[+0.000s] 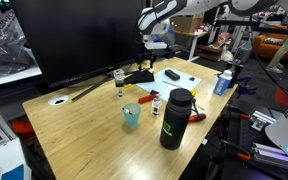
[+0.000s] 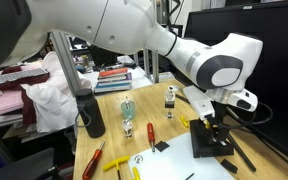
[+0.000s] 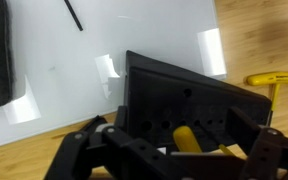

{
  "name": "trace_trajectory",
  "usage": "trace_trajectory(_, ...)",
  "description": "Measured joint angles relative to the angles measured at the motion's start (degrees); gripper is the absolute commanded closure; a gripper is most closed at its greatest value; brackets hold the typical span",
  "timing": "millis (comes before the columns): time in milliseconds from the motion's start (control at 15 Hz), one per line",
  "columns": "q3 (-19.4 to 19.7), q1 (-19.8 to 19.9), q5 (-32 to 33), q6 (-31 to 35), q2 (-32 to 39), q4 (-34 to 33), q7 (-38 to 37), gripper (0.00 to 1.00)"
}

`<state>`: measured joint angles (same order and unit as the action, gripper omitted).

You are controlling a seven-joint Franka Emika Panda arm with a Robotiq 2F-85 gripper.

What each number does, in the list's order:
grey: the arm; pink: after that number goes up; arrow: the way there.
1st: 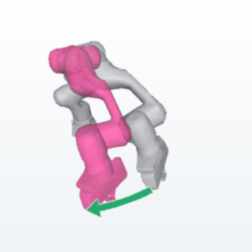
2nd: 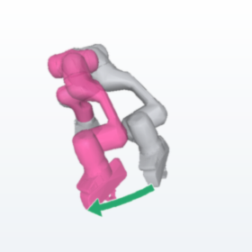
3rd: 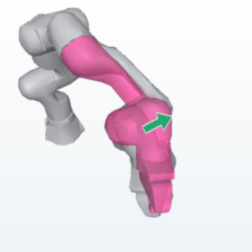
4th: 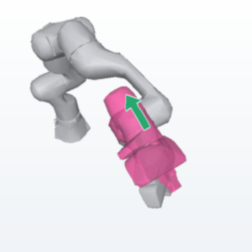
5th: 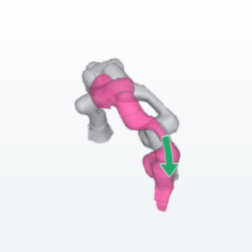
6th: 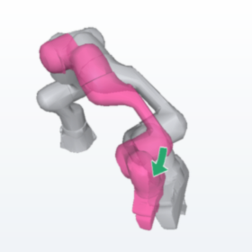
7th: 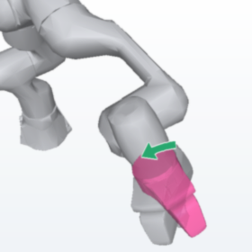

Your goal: Take one wrench from the tool holder and put it on the board

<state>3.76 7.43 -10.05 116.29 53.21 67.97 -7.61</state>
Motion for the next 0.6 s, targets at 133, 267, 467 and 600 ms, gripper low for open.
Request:
trace_trajectory(133,-0.88,1.00,-0.01,-1.46,0.38,-1.64,2.66,0.00)
trace_trajectory(267,-1.44,1.86,-0.02,-4.01,0.66,-3.60,4.45,0.00)
trace_trajectory(467,-1.97,2.83,-0.04,-7.44,1.61,-6.45,6.10,0.00)
trace_trajectory(600,-2.11,3.07,-0.04,-9.16,2.38,-7.86,6.70,0.00)
